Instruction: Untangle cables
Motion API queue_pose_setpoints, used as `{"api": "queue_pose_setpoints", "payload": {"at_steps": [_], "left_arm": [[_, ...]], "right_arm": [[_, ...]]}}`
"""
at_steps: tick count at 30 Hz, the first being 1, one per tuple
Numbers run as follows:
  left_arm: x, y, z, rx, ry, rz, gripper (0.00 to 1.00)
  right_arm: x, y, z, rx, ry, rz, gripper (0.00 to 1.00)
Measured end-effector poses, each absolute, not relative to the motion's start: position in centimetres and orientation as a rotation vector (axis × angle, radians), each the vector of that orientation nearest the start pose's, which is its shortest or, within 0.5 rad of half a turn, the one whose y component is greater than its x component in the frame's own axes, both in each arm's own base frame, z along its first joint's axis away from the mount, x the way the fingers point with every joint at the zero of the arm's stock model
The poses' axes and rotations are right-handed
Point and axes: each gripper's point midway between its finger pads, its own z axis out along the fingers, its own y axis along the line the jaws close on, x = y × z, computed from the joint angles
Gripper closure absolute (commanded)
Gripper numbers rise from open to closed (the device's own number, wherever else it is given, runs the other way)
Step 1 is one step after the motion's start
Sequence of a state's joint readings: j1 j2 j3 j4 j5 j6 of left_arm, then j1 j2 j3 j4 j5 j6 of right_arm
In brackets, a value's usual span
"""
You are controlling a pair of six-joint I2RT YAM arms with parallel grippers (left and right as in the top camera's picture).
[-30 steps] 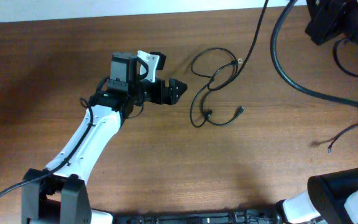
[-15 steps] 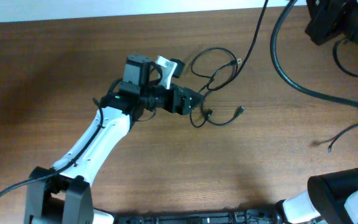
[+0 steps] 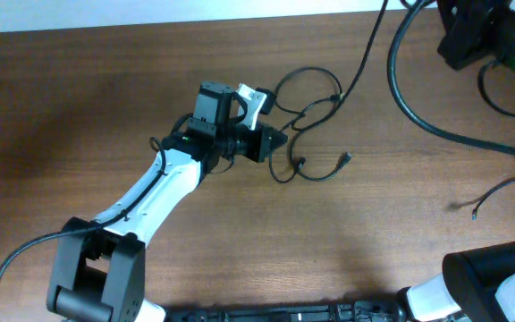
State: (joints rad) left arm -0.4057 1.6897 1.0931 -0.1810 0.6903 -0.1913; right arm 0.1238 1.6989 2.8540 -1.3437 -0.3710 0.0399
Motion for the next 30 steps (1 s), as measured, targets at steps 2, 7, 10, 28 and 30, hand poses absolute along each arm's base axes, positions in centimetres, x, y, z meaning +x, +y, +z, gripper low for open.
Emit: {"api": "queue_pose_setpoints", "payload": {"at_steps": [2,7,10,28,30], "left_arm": [[36.4,-26.8,14.5,0.585,2.287,-1.081,1.0],[39.4,-23.4,15.7,0.485,2.234,-1.021,1.0],[41.3,-19.4,17.2,0.381,2.202,-0.959,1.0],[41.1,3.3,14.7,-0.358,2.382,-0.564,1.0],[40.8,4.2,14.2,-0.395,2.397,-0.525,1.0]], "right_arm": [[32.0,9.8,56.7,-0.319,1.788,0.426,0.96],[33.2,7.8,52.4,-0.22,1.969,0.316,0.96],[33.8,5.8,50.0,-0.142,2.066,0.195,0.96],[31.0,-15.1,44.1,0.757,2.147,-0.67,0.96],[30.4,-16.6,43.8,0.831,2.14,-0.641,0.96]]}}
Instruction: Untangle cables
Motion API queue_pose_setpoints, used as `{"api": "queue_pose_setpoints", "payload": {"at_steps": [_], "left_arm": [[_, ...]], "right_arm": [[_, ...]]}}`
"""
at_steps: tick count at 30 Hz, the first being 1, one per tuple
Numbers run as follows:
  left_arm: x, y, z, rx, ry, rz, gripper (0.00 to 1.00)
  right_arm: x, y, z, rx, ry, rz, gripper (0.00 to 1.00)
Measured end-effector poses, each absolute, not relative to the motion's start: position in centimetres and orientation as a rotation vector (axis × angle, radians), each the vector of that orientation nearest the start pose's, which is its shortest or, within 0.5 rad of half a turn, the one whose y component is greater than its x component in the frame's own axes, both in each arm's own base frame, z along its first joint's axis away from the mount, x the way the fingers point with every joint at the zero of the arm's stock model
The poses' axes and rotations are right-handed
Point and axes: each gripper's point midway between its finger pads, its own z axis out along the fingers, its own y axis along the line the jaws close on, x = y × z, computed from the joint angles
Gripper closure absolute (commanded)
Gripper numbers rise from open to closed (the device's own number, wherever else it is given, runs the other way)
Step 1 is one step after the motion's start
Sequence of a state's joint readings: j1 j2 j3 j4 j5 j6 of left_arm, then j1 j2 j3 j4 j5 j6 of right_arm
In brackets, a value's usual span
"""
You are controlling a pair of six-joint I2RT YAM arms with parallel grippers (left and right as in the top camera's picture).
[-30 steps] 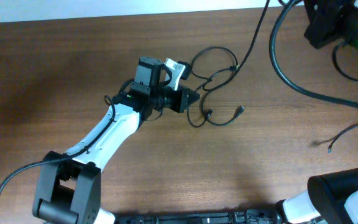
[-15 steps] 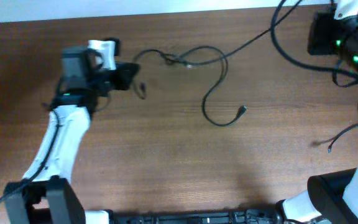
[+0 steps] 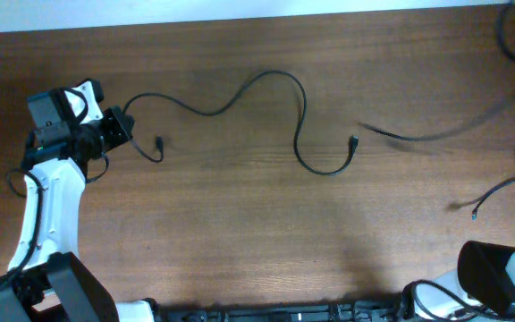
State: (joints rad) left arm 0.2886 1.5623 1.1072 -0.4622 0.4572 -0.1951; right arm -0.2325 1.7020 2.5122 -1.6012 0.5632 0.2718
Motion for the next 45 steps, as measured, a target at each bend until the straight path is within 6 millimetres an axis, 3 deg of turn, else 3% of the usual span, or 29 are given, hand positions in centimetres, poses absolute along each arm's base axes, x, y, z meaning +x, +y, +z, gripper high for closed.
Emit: {"api": "queue_pose_setpoints", "payload": {"at_steps": [4,9,14,19,24,32,33,35,36,37,42,45], "left_arm": [[40.6,2.3,14.5,-0.349,2.403,-0.616,1.0],[40.0,-5.2,15.6,-0.115,2.406,-0.848,1.0],[38.9,-10.8,15.4,0.068,2.444,-0.875,1.0],[38.5,-12.9,14.8,0.138,2.471,-0.825,1.0],[38.5,-13.0,14.6,0.142,2.478,-0.797,1.0],[38.5,-12.9,14.6,0.14,2.479,-0.789,1.0],[38.5,-12.9,14.6,0.14,2.479,-0.788,1.0],[38.5,-12.9,14.6,0.139,2.48,-0.785,1.0],[38.5,-12.9,14.6,0.139,2.48,-0.785,1.0],[38.5,-12.9,14.6,0.139,2.48,-0.785,1.0],[38.5,-12.9,14.6,0.138,2.48,-0.784,1.0],[38.5,-12.9,14.6,0.138,2.48,-0.784,1.0]], "right_arm": [[31.4,-15.9,42.9,0.838,2.17,-0.434,0.96],[33.3,-13.8,41.8,0.772,2.228,-0.248,0.96],[35.2,-14.2,39.4,0.78,2.296,-0.242,0.96],[36.3,-15.7,37.5,0.818,2.338,-0.316,0.96],[35.6,-20.1,35.4,0.956,2.353,-0.397,0.96],[31.1,-28.3,30.3,1.281,2.413,-0.459,0.95],[30.7,-28.8,29.8,1.307,2.42,-0.455,0.87],[29.5,-29.8,28.3,1.367,2.446,-0.438,0.38],[29.1,-30.2,27.6,1.404,2.45,-0.428,0.22],[28.8,-30.4,26.7,1.428,2.463,-0.404,0.13],[29.0,-29.2,21.5,1.491,2.569,-0.185,0.05],[29.6,-28.0,19.9,1.471,2.613,-0.087,0.05]]}}
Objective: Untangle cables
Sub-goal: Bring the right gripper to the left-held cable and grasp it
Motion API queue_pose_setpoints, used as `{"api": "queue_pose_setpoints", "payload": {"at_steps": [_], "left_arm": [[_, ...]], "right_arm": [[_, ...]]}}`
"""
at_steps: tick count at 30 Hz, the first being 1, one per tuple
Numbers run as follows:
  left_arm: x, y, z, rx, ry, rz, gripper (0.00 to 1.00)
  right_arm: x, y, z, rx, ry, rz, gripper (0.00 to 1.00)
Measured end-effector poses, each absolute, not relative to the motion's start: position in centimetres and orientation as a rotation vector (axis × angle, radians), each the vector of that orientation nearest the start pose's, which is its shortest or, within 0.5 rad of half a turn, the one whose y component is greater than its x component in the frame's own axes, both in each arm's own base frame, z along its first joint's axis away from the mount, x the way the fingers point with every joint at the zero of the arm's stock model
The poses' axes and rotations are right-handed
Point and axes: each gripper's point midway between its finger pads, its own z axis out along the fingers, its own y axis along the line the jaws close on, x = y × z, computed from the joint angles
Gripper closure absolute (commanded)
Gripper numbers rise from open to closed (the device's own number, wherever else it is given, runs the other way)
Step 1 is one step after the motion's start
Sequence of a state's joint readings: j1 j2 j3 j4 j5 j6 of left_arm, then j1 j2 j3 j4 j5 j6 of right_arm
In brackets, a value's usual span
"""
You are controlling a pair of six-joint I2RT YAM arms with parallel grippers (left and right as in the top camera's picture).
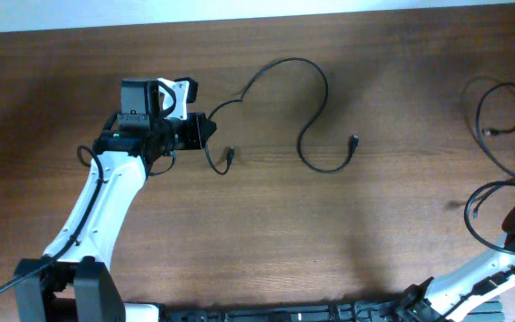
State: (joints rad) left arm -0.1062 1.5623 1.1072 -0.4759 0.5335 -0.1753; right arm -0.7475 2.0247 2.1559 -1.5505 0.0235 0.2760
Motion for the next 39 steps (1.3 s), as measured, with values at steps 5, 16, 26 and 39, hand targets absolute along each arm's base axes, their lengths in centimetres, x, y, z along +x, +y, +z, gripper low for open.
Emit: {"api": "queue_pose_setpoints", "payload": {"at_steps": [5,16,26,39], "left_arm": [[38.5,-13.1,14.7,0.146,2.473,-0.797,1.0],[34.6,-22.5,20.1,0.72,2.12,-1.215,0.78],[35.2,-22.0,16.2,0.704,2.295,-0.878,0.37],[35.6,-21.3,15.5,0.686,2.327,-0.808,1.0]], "right_arm": [[32.7,-24.5,19.8,1.246,2.682,0.147,0.05],[40.4,-8.8,21.7,0.416,2.78,0.637,0.01],[41.4,6.0,18.3,-0.112,2.891,0.715,0.01],[43.0,17.9,15.1,0.055,2.862,0.832,0.01]]}}
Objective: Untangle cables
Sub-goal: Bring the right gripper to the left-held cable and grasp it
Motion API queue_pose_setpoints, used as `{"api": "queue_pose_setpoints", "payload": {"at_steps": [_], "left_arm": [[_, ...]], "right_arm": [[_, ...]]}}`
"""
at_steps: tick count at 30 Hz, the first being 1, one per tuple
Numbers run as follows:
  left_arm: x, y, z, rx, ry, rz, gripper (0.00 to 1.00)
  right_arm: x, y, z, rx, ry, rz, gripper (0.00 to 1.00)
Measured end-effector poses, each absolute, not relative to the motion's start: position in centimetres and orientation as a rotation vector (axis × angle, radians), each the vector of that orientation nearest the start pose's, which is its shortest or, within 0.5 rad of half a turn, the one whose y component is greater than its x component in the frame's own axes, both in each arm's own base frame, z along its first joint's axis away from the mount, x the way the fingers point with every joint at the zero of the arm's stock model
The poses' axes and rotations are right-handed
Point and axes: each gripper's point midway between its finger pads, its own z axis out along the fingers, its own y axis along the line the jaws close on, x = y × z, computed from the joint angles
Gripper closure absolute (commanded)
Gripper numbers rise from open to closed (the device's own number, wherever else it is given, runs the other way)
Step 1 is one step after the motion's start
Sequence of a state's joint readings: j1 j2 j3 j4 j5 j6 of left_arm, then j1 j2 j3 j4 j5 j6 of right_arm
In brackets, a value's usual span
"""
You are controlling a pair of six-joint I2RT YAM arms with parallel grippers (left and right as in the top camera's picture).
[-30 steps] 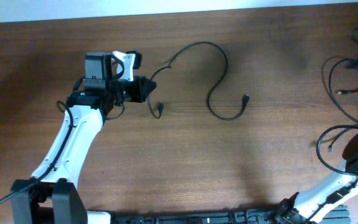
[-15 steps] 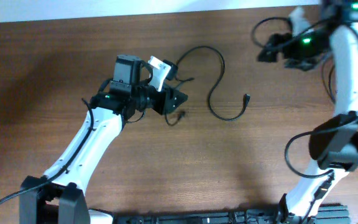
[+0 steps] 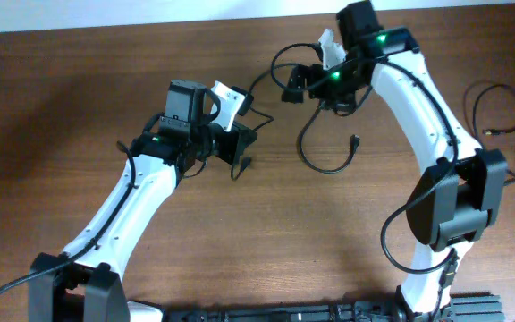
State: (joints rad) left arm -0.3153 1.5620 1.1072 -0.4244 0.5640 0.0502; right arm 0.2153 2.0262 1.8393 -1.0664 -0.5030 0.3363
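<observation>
One thin black cable (image 3: 313, 165) lies across the middle of the wooden table. My left gripper (image 3: 242, 143) is shut on it near its left end, and the short tail with a plug (image 3: 237, 169) hangs just below the fingers. From there the cable runs up and right into a small loop (image 3: 286, 48). My right gripper (image 3: 292, 89) sits right at that loop, but whether its jaws are open or shut is hidden from above. Below it the cable curves down, then ends in a plug (image 3: 354, 141).
More black cables (image 3: 495, 109) lie coiled at the right edge of the table, beside the right arm's base (image 3: 454, 210). The table's far edge meets a white surface (image 3: 150, 11) along the top.
My left gripper has moved right with the cable's left end. The right arm, then low at the right edge, now reaches over the middle to the cable's top loop, which has bunched smaller.
At first my left gripper was at a tangled bundle in the middle. Then it held one cable's end at the far left, the cable stretched out and the other cables gone to the right. It then came back rightward in two steps, and the right arm has joined it.
</observation>
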Motion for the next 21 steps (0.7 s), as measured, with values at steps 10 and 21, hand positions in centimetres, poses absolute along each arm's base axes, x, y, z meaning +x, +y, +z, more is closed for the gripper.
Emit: {"api": "queue_pose_setpoints", "payload": {"at_steps": [10,21], "left_arm": [[35.6,-19.6,14.0,0.642,2.416,-0.682,1.0],[35.4,-20.7,14.9,0.707,2.349,-0.754,1.0]], "right_arm": [[41.9,22.4,14.1,0.357,2.831,1.408,0.07],[39.6,22.8,9.5,0.547,2.957,1.509,0.1]]}}
